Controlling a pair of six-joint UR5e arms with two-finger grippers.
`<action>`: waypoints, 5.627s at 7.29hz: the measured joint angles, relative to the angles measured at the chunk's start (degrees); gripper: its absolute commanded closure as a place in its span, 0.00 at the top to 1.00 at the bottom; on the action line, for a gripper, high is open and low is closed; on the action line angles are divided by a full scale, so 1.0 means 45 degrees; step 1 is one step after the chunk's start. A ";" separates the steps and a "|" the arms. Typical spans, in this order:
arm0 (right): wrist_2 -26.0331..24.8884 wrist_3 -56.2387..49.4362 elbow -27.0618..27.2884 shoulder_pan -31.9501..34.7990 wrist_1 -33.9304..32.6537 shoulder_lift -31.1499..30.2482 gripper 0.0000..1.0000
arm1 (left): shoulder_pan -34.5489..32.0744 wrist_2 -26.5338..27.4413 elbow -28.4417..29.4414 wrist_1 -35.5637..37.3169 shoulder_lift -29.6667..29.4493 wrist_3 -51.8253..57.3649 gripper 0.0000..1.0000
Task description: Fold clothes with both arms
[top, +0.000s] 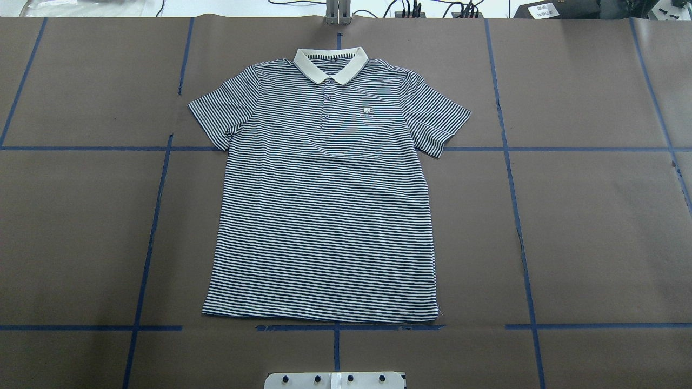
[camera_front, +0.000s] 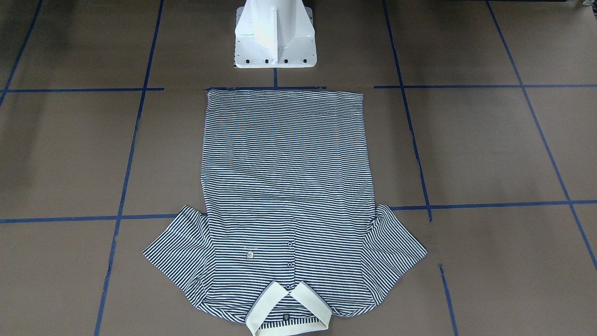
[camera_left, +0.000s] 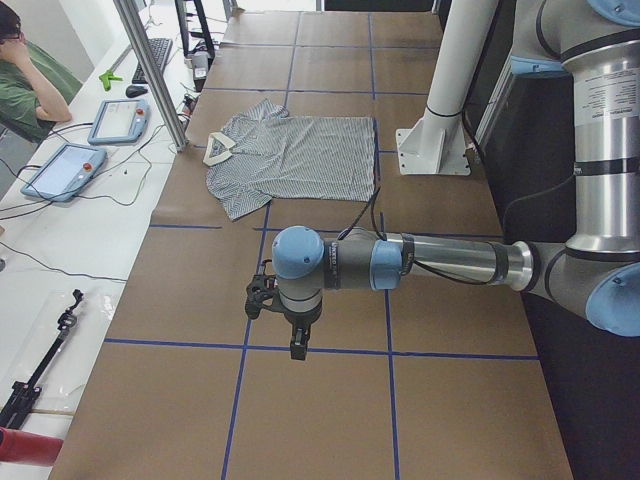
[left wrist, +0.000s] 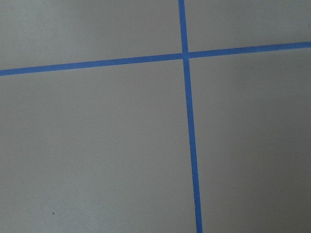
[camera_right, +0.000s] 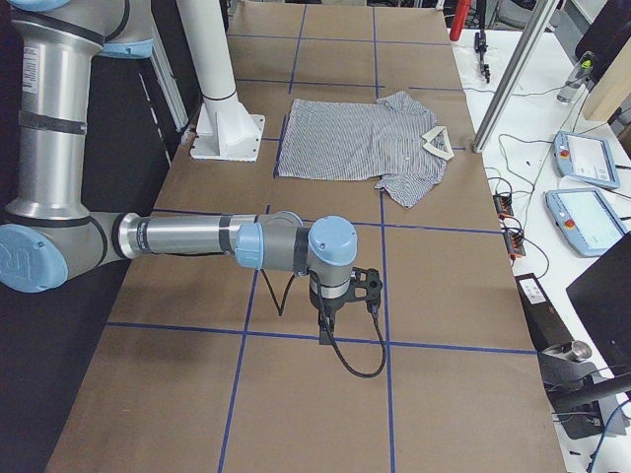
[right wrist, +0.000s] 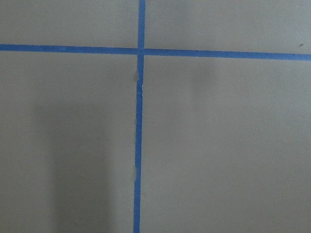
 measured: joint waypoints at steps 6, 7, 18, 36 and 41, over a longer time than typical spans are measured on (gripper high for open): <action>0.0077 0.0082 0.0026 -0.0304 -0.0008 0.0767 1.00 | 0.0030 0.0124 -0.0317 -0.1716 -0.0004 -0.0035 1.00; 0.0072 0.0110 0.0001 -0.0437 -0.0005 0.1440 1.00 | 0.0057 0.0443 -0.0301 -0.2555 -0.0034 -0.0060 1.00; -0.0730 0.8515 -0.2215 -0.3968 0.6524 0.5347 0.85 | 0.2725 -0.0193 0.2434 -1.0305 -0.3845 -0.4665 1.00; -0.6943 1.3868 -0.7447 -1.0030 0.9770 0.9040 0.00 | 0.4062 0.0078 0.2467 -1.0929 -0.4179 -0.6826 1.00; -0.7005 1.4441 -0.6403 -1.0050 0.7994 0.9464 0.00 | 0.4062 0.0078 0.2449 -1.0929 -0.4180 -0.6833 1.00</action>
